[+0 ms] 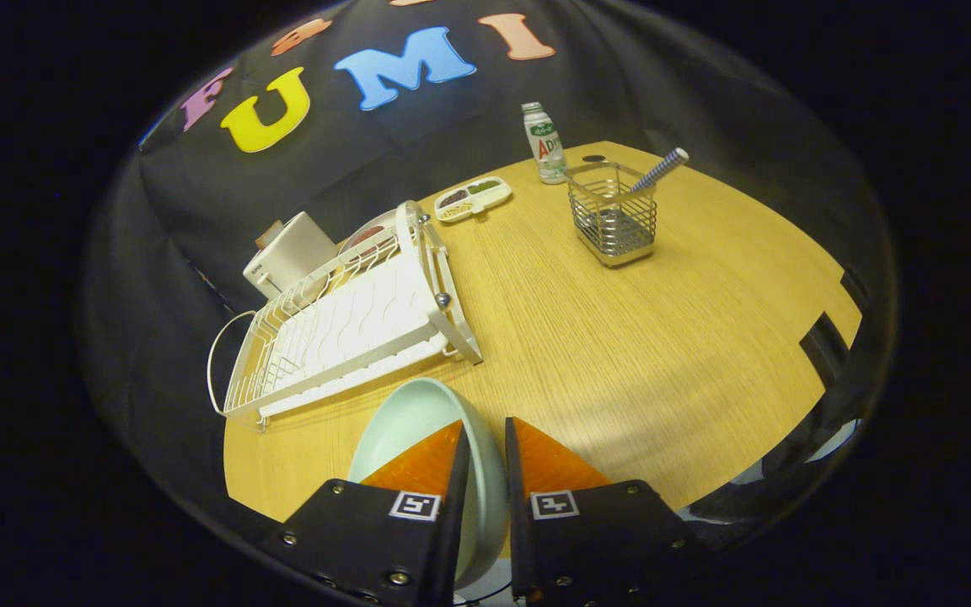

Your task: Take the plate from the dish rack, then take the spoon from the basket and place it into the plate.

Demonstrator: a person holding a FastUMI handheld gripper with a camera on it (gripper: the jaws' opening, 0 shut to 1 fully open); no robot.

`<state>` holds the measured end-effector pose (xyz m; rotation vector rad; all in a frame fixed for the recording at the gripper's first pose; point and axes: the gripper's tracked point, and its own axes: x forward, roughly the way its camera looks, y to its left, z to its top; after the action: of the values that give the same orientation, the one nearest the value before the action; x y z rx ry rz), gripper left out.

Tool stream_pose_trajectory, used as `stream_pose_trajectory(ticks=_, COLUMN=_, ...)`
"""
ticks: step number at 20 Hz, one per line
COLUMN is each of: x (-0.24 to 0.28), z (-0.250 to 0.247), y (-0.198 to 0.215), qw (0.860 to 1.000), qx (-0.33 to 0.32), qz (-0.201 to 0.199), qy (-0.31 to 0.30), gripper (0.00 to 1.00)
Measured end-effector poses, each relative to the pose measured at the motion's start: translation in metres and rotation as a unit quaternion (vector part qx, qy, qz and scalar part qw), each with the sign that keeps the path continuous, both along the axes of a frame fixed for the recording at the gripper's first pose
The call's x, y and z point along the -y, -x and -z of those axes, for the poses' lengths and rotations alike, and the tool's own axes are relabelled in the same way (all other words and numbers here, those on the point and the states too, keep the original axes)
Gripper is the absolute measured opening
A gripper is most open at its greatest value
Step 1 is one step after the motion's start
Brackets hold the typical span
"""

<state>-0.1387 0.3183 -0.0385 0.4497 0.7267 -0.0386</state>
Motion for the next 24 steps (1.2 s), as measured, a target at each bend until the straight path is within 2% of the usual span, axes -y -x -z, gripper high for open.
stream_pose_trajectory(ticks=9, x=0.019, z=0.003, y=-0.015, qw=1.000, qx=-0.003, qz=0.021, qy=-0.020, gripper=0.25)
stream_pose_trajectory(ticks=19, x=0.015, z=-0.014, y=-0.025, qw=0.999, qx=0.017, qz=0.015, qy=-0.030, gripper=0.25)
stream_pose_trajectory(ticks=24, x=0.021, z=-0.029, y=-0.029, qw=0.999, qx=0.033, qz=0.010, qy=-0.012, gripper=0.25)
